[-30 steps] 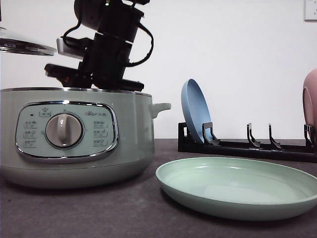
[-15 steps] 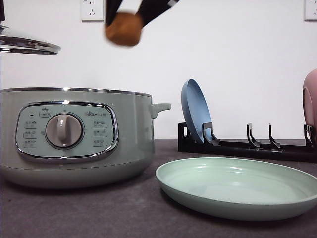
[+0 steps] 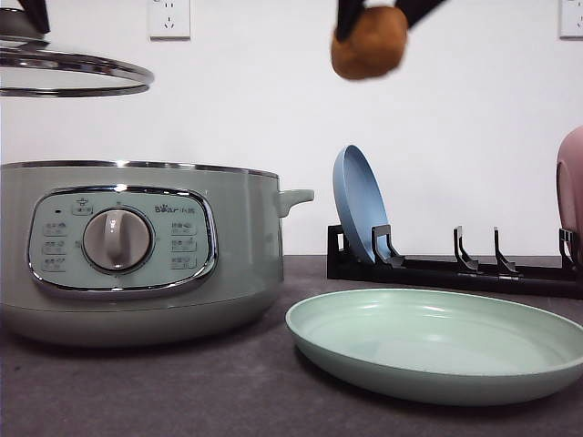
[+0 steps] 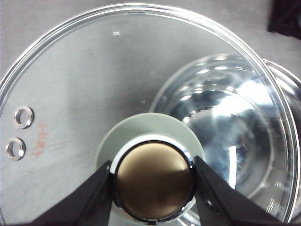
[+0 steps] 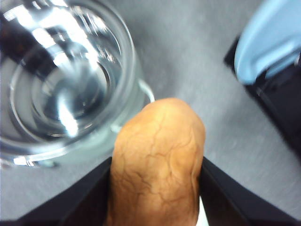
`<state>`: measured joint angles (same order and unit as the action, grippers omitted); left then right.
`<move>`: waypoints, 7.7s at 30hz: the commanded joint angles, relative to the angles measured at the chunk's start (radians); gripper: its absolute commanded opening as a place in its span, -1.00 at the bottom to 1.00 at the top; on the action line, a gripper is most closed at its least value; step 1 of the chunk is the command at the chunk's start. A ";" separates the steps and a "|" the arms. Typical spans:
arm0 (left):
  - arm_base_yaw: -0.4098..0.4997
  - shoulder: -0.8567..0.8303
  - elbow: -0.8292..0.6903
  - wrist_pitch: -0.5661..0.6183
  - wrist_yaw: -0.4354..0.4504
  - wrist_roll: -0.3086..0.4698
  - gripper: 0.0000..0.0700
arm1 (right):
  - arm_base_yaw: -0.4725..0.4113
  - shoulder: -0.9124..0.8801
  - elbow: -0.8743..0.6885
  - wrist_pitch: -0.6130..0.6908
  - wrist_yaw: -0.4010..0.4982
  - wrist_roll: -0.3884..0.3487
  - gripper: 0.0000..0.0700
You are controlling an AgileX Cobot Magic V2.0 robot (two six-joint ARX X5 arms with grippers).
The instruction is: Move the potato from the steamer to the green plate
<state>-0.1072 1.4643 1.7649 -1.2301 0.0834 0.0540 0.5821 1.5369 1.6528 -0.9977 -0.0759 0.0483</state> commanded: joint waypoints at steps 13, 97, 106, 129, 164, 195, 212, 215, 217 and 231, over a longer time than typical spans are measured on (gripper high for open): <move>-0.123 -0.007 0.028 0.041 0.006 -0.002 -0.97 | -0.002 -0.172 -0.591 0.370 -0.066 0.110 -0.25; -0.318 0.239 0.027 0.064 0.002 0.014 -0.97 | -0.043 -0.694 -0.820 0.555 0.032 0.277 0.61; -0.319 0.272 0.027 0.066 0.002 0.017 -0.97 | -0.043 -0.697 -0.820 0.553 0.031 0.276 0.61; -0.316 0.275 0.023 0.061 0.002 0.013 0.21 | -0.043 -0.697 -0.819 0.553 0.024 0.272 0.61; -0.330 -0.033 0.026 -0.054 0.211 0.005 0.34 | -0.043 -0.696 -0.820 0.417 -0.328 0.254 0.60; -0.332 -0.071 0.026 -0.082 0.214 0.005 -0.99 | -0.043 -0.696 -0.819 0.347 -0.342 0.224 -1.00; -0.307 -0.104 0.025 -0.031 0.194 0.072 -0.99 | -0.043 -0.696 -0.820 0.347 -0.342 0.225 -1.00; -0.262 -0.165 0.017 0.119 0.194 0.119 -0.99 | -0.043 -0.696 -0.820 0.347 -0.342 0.224 -1.00; -0.221 -0.218 0.001 0.228 0.194 0.140 -0.99 | -0.043 -0.696 -0.820 0.347 -0.342 0.225 -1.00; 0.164 -0.719 -0.532 0.852 0.177 0.143 -0.99 | -0.043 -0.696 -0.820 0.347 -0.342 0.224 -1.00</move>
<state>0.0494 0.7716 1.2718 -0.4242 0.2662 0.1864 0.5354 0.8375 0.8165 -0.6615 -0.4188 0.2844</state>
